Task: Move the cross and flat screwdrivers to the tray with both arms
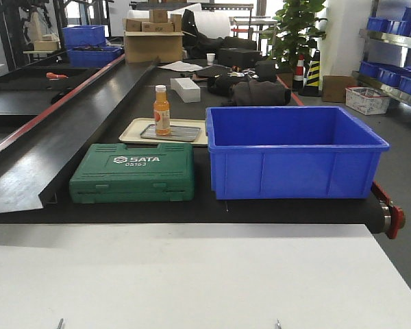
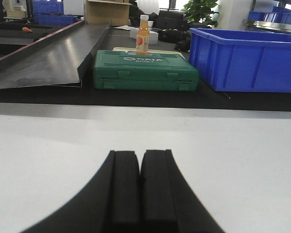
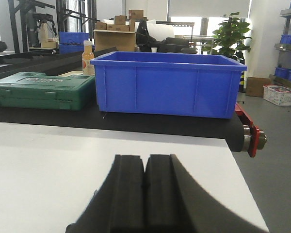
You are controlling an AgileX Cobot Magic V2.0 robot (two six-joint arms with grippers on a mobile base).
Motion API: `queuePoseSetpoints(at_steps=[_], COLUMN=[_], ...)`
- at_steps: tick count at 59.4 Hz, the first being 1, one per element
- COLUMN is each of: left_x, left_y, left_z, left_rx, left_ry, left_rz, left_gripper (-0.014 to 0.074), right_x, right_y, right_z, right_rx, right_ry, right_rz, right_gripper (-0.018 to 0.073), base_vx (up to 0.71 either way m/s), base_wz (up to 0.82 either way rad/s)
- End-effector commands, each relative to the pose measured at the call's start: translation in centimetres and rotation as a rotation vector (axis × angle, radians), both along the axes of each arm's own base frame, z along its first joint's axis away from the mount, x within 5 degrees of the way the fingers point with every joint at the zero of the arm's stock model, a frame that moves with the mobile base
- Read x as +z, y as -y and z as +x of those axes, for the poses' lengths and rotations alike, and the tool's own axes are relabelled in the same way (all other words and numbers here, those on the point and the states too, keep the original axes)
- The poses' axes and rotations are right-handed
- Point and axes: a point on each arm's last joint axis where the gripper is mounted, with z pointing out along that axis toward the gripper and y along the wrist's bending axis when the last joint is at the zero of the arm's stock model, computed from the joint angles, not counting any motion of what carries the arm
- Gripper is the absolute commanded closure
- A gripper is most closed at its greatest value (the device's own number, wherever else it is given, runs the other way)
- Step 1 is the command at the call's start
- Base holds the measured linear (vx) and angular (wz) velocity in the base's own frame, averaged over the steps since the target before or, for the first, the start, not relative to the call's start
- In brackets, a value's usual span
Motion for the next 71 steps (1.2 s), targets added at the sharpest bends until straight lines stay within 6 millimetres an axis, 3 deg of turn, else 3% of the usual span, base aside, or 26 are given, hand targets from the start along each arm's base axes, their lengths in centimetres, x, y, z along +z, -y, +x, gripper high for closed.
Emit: queuePoseSetpoints(at_steps=[1,13,24,32,36,37,38,41,43,48,52,56,61,71], left_x=[-0.3,-0.1,2.1,6.1,9.0,10.6,10.7,14.4,15.8,20.0,22.0,22.7,22.1,17.4], left_y=[-0.1,-0.1,-0.6,-0.6,-0.4,-0.3,-0.3,-0.2,0.0,0.3,0.6,0.9,1.3,1.9], left_z=[0.0,0.0,-0.3,-0.9,-0.6,-0.8,-0.3,0.3,1.5,4.9,7.5,10.4,13.6,18.5], left_rx=[0.012,0.014,0.056,0.049,0.030,0.026,0.023,0.016,0.013,0.002,-0.009,-0.021,-0.043,-0.073], left_ry=[0.061,0.076,0.294,0.365,0.316,0.331,0.297,0.299,0.265,0.198,0.141,0.056,-0.089,-0.391], left_rz=[-0.014,-0.015,-0.036,-0.054,-0.049,-0.050,-0.047,-0.040,-0.031,-0.008,0.012,0.019,0.029,0.043], left_gripper=[0.0603,0.0604,0.0603,0.0603,0.0603,0.0603,0.0603,0.0603,0.0603,0.0603,0.0603,0.0603,0.0603,0.0603], right_x=[0.4,0.6,2.2,7.2,10.4,11.4,12.1,14.5,16.1,19.5,21.2,21.9,21.6,18.3], right_y=[0.0,-0.1,-0.1,0.1,0.1,0.1,0.1,0.1,0.0,-0.3,-0.5,-0.7,-1.0,-1.5], right_z=[-0.1,-0.1,-0.4,-1.3,-1.4,-1.2,-1.1,-0.3,0.6,3.9,6.6,9.2,11.9,15.9], right_rx=[0.005,0.007,0.022,0.018,0.011,0.008,0.007,0.002,-0.001,-0.007,-0.010,-0.012,-0.015,-0.016], right_ry=[0.084,0.112,0.228,0.267,0.234,0.219,0.210,0.167,0.137,0.061,0.013,-0.038,-0.115,-0.328], right_rz=[0.000,0.003,0.074,0.093,0.091,0.090,0.089,0.085,0.083,0.076,0.072,0.068,0.067,0.110], right_gripper=[0.0568,0.0568,0.0568,0.0568,0.0568,0.0568,0.0568,0.0568,0.0568,0.0568,0.0568,0.0568,0.0568,0.0568], base_vx=[0.00,0.00,0.00,0.00,0.00,0.00,0.00,0.00,0.00,0.00,0.00,0.00,0.00,0.00], base_wz=[0.00,0.00,0.00,0.00,-0.01,0.00,0.00,0.00,0.00,0.00,0.00,0.00,0.00,0.00])
